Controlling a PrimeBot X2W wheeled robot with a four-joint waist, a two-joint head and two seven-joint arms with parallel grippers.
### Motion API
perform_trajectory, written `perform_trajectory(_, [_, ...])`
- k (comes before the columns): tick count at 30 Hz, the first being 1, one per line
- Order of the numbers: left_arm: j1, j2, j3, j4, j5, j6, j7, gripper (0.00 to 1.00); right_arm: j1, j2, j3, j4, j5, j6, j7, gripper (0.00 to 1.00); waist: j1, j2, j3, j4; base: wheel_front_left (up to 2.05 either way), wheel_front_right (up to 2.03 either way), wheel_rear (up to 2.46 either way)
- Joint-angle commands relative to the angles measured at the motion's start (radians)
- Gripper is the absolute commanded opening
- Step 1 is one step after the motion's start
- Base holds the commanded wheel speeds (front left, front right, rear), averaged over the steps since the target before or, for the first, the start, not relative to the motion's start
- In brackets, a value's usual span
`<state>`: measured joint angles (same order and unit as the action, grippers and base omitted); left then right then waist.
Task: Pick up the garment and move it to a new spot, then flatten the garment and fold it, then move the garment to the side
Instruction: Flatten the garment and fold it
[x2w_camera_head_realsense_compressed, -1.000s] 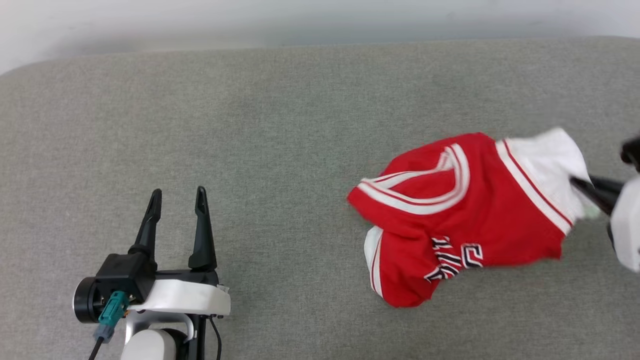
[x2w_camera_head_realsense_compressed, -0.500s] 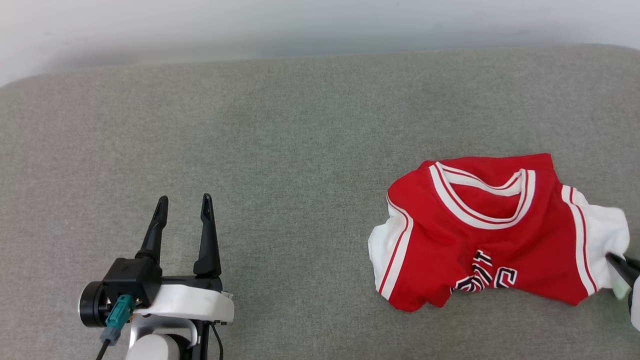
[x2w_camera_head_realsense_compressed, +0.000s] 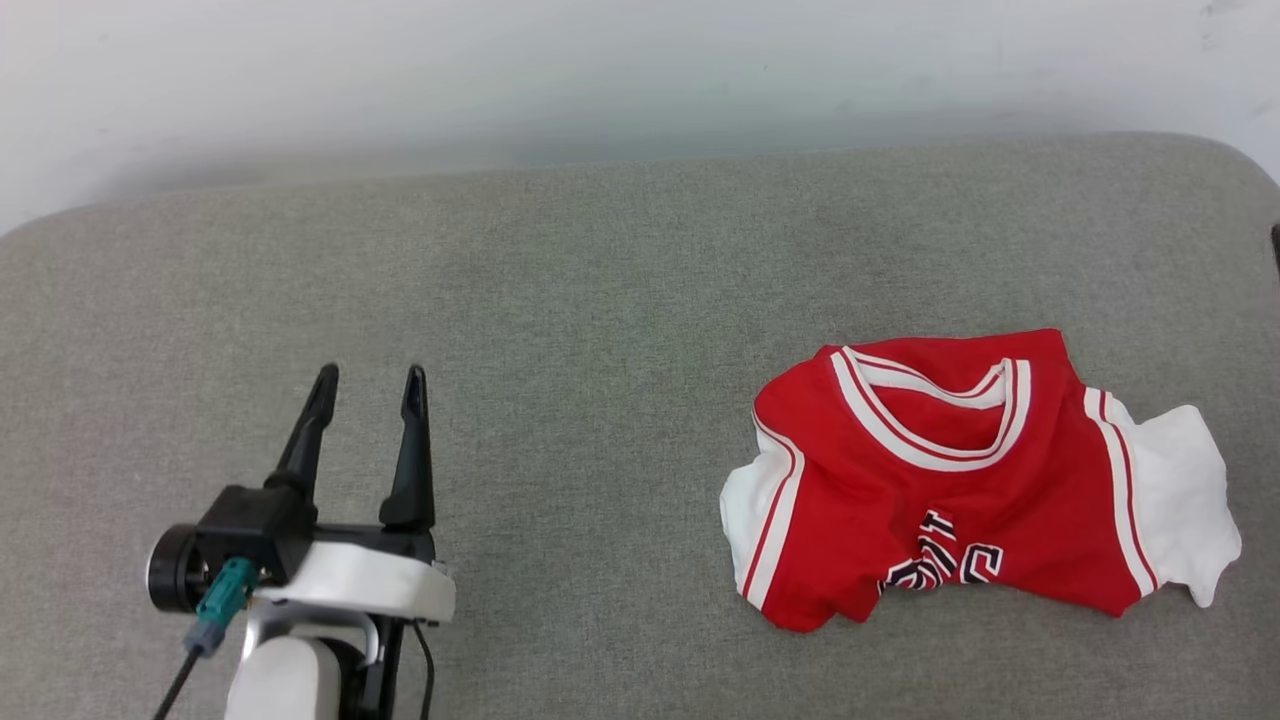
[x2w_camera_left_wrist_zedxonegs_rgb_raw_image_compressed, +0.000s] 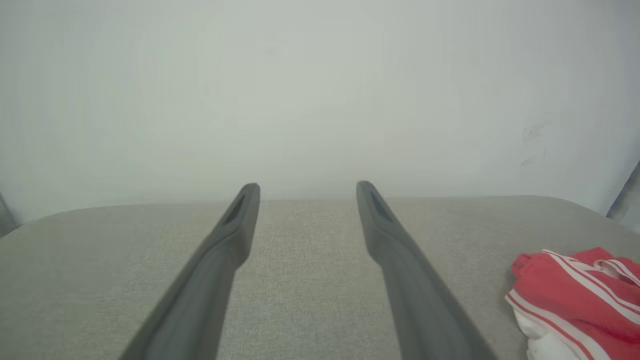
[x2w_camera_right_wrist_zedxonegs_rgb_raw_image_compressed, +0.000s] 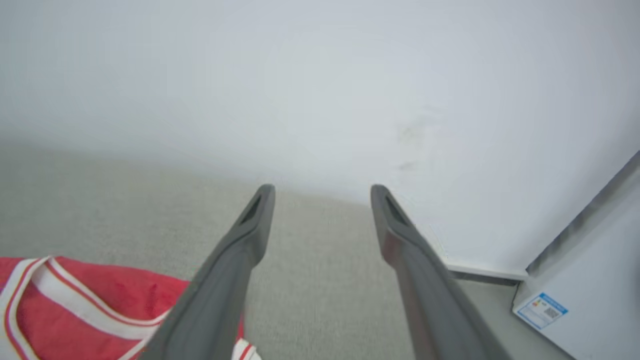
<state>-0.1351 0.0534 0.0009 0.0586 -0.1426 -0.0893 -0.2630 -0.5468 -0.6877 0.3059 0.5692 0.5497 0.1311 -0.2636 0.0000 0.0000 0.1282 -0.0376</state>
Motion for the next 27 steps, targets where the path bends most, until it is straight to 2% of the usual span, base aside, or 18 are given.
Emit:
perform_trajectory(1, [-0.021,0.01,-0.001,0.01,0.006,-0.008,-0.003,1.0,0.073,0.05,-0.069,-0.048,-0.056,-0.001,-0.001,1.0,0.0,0.0,-0.002,0.001,0.0,0.0,0.0])
perform_trajectory(4, [-0.072,0.027,-0.022,0.029,0.009,-0.024,-0.003,1.0,0.195,0.177,-0.277,-0.245,-0.224,-0.001,-0.001,1.0,0.0,0.0,-0.006,0.004,0.0,0.0,0.0])
perform_trajectory(6, [-0.107,0.044,-0.046,0.053,0.01,-0.03,-0.003,1.0,0.278,0.268,-0.371,-0.37,-0.311,-0.001,-0.001,1.0,0.0,0.0,-0.006,0.006,0.0,0.0,0.0])
perform_trajectory(8, [-0.158,0.067,-0.074,0.075,0.001,-0.034,0.01,1.0,0.352,0.344,-0.421,-0.471,-0.375,-0.001,-0.001,1.0,0.0,0.0,-0.005,0.007,0.0,0.0,0.0])
perform_trajectory(11, [-0.243,0.103,-0.137,0.097,-0.024,-0.039,0.084,1.0,0.42,0.42,-0.459,-0.578,-0.434,-0.001,-0.001,1.0,0.0,0.0,0.0,0.008,0.0,0.0,0.0])
perform_trajectory(17, [-0.449,0.216,-0.384,0.084,-0.182,-0.04,0.353,1.0,0.488,0.516,-0.481,-0.715,-0.502,-0.001,-0.002,1.0,0.0,0.0,0.022,-0.003,0.0,0.0,0.0])
perform_trajectory(27, [-0.768,0.352,-0.826,0.012,-0.531,-0.04,0.809,1.0,0.446,0.54,-0.439,-0.734,-0.543,-0.001,-0.002,1.0,0.0,0.0,0.102,-0.044,0.0,0.0,0.0])
